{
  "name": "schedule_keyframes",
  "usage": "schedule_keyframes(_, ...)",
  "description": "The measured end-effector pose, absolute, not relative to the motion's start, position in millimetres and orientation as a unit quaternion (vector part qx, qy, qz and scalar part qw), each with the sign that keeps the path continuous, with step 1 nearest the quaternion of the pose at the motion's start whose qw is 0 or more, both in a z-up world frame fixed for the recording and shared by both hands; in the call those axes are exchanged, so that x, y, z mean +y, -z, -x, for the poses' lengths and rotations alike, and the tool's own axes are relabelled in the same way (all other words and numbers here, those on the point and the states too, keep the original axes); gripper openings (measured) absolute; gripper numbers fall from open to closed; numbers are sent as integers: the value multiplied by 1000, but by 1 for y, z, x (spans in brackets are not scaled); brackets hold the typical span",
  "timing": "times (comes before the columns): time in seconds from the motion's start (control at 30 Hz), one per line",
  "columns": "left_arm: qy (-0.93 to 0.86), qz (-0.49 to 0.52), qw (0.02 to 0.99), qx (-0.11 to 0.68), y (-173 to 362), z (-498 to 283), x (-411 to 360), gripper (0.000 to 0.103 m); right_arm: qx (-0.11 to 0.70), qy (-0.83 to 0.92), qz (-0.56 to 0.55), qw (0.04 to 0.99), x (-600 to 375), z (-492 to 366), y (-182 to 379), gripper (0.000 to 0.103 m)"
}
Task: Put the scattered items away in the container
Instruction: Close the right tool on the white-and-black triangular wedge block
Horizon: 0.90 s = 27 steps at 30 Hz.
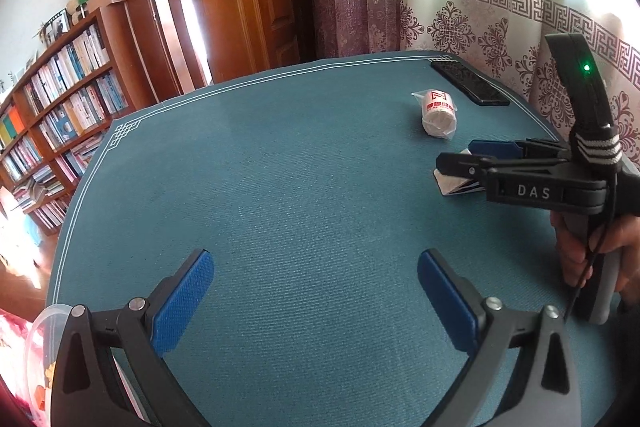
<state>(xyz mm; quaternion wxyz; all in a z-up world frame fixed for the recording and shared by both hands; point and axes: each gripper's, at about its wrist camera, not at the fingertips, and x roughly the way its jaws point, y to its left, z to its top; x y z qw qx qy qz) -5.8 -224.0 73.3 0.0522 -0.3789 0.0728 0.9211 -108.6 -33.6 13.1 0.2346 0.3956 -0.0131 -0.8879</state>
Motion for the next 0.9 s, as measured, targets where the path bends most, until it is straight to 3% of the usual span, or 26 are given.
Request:
schedule_keyframes(0.17,-920,383,52,71,-72,17,-218,102,29,881,-399,252,-37,92,-11,62)
schedule_keyframes(0.33,-917,392,48,64,-68,34,-211,102,65,884,-402,231,-38,78,-6,37)
schedule_keyframes(0.6,-909,399,55,105,-65,55,-177,102,18,900,-401,171,-18,63,-6,36)
schedule_keyframes(0.9,-903,417,70,73,-64,87,-152,102,-28,913,-396,95,17,62,-10,36)
